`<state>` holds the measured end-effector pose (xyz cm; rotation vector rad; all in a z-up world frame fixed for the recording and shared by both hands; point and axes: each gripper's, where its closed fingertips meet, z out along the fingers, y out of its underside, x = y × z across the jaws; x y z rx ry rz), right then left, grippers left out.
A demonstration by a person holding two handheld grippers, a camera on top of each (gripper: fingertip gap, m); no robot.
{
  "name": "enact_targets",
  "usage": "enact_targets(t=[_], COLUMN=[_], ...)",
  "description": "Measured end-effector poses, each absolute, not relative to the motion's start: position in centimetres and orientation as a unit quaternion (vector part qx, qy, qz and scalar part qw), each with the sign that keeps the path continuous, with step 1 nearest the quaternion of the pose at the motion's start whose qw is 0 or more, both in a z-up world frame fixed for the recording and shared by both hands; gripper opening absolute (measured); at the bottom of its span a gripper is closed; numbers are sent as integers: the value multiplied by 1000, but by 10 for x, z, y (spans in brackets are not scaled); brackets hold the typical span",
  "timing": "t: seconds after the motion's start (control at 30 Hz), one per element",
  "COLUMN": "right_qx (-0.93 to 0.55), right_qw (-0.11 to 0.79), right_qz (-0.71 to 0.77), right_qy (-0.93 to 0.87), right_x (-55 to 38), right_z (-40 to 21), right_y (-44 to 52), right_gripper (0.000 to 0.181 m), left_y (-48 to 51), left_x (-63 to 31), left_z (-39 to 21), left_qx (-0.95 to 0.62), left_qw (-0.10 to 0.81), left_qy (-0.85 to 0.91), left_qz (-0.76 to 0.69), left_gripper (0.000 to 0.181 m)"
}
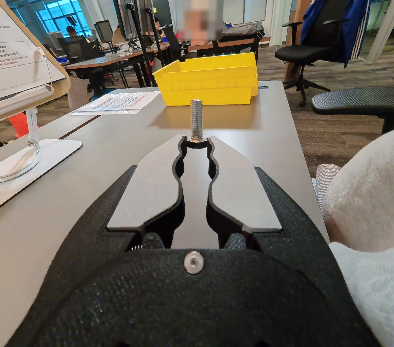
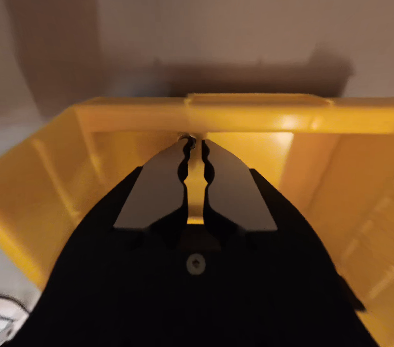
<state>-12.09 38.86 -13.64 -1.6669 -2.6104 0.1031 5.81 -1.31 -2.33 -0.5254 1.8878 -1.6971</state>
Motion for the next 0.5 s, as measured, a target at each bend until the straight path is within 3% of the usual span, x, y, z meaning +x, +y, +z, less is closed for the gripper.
enact_targets(t=[0.03, 0.27, 0.5], right_qx=[-543, -594, -600], right_qw=[35, 71, 43], right_qz=[15, 49, 33], right_qy=[-839, -800, -798], right_x=[-119, -115, -113], right_z=[-134, -113, -135], right_y=[399, 414, 414], right_gripper=[10, 15, 29], left_y=[-14, -15, -20], left_x=[58, 58, 55], left_z=[-24, -27, -29], left_qx=[-195, -192, -195], left_qw=[270, 270, 250], left_qy=[702, 707, 706], left_qz=[-630, -625, -634], left_gripper=[19, 19, 19])
